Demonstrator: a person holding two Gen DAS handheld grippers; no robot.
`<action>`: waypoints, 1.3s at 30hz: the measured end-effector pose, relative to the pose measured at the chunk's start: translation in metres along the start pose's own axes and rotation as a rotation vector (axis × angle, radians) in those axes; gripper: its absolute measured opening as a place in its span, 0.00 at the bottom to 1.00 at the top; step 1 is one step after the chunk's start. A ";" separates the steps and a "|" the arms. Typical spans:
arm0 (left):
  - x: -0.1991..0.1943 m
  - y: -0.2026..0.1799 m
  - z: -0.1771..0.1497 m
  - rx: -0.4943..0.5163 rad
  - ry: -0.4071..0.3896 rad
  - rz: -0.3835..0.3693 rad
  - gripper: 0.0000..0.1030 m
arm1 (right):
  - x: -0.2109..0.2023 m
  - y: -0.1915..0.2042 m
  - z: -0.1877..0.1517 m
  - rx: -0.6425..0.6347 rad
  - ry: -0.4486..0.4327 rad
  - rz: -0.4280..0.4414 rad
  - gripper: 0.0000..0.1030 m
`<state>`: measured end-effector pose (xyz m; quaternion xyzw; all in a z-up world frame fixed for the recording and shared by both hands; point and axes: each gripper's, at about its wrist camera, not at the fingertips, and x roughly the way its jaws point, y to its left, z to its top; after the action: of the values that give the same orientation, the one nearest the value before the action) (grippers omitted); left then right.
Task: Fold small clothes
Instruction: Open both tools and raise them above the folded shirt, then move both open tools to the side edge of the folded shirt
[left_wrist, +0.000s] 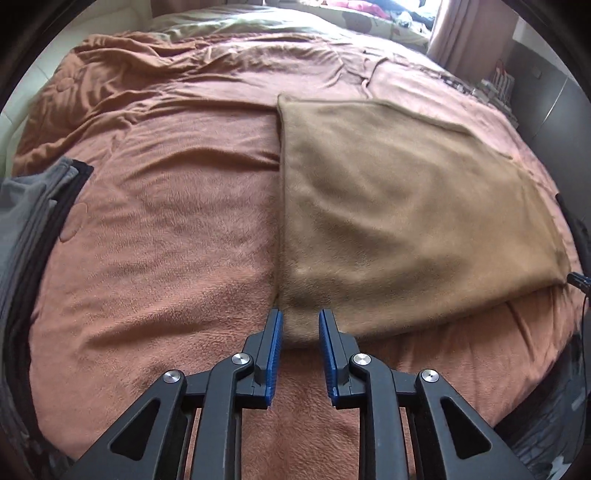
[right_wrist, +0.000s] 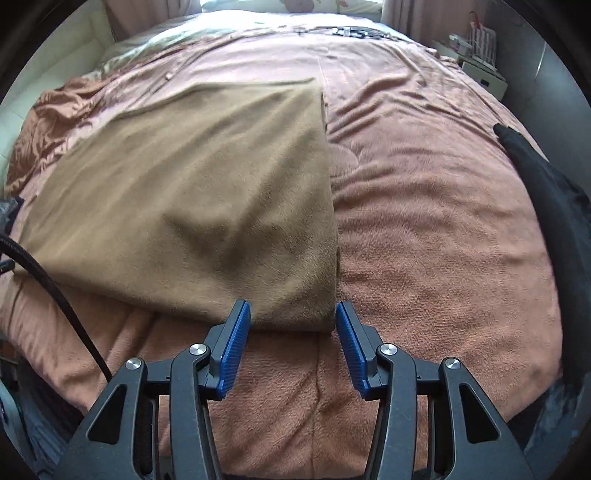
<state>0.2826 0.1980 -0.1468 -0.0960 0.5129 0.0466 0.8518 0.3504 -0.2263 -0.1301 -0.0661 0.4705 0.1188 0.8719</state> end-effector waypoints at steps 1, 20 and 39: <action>-0.004 -0.002 0.000 -0.003 -0.013 -0.022 0.23 | -0.005 0.004 0.000 -0.004 -0.013 0.005 0.45; 0.020 -0.115 0.008 0.082 -0.015 -0.230 0.23 | 0.015 0.101 0.026 -0.140 -0.015 0.243 0.34; 0.057 -0.197 0.015 0.114 0.031 -0.359 0.23 | 0.031 0.068 0.012 -0.091 0.015 0.293 0.30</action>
<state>0.3574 0.0074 -0.1671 -0.1381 0.5025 -0.1367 0.8424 0.3579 -0.1539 -0.1501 -0.0369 0.4758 0.2654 0.8377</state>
